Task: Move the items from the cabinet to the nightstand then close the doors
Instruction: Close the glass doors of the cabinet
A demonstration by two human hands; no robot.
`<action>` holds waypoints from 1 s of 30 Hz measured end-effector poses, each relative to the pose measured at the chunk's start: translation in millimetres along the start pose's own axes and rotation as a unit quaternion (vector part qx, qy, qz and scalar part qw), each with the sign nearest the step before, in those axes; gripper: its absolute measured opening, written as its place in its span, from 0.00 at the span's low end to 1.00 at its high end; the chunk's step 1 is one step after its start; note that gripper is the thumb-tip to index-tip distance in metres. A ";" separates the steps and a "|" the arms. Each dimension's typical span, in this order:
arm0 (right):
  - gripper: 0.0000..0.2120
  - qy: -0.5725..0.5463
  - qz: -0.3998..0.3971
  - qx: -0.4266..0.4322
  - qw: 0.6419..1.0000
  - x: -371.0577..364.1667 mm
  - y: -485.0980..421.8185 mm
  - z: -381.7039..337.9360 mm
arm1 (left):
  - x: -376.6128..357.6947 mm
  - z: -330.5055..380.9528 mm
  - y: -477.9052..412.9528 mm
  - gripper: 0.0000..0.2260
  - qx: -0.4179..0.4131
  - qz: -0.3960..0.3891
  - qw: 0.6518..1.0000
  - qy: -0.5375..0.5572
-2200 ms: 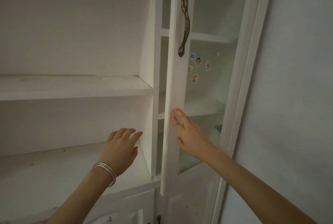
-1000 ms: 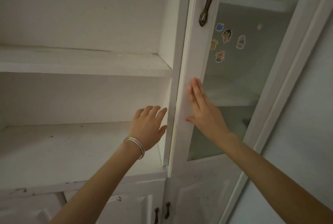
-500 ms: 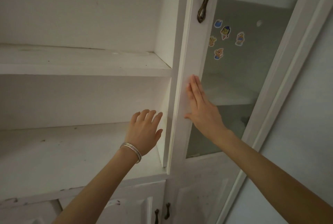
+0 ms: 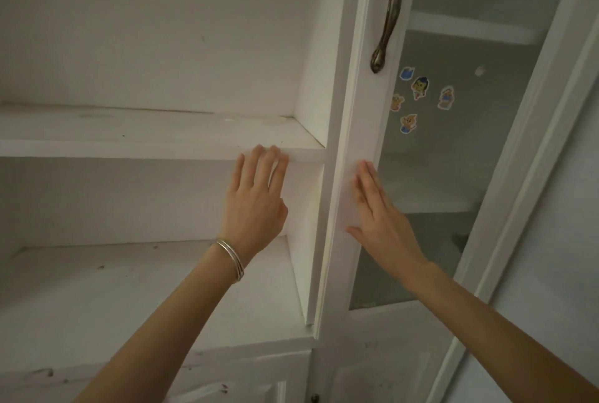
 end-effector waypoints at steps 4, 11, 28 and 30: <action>0.43 0.008 0.007 0.024 1.000 3.0 -2.5 8.7 | -1.9 -0.7 -10.2 0.32 0.007 0.018 1.000 -0.008; 0.45 0.065 0.006 0.009 0.998 -15.0 -5.8 2.1 | -16.2 1.1 -18.3 0.33 -0.004 0.032 0.999 -0.004; 0.26 -0.022 0.039 0.034 0.998 -3.8 -17.2 7.7 | -17.2 -2.5 -17.5 0.34 -0.005 0.063 0.998 0.017; 0.26 -0.030 0.015 0.022 0.999 -3.2 -21.3 7.1 | -18.1 -3.6 -17.8 0.33 -0.007 0.067 0.998 0.021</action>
Point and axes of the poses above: each hand's wrist, its own y-axis away from the middle knuckle, its own x-axis out of the back of the hand, z = x × y, the point moved 3 cm from there along -y, towards the middle knuckle, and after that the axes turned 3 degrees about -x, right-handed, at the moved point
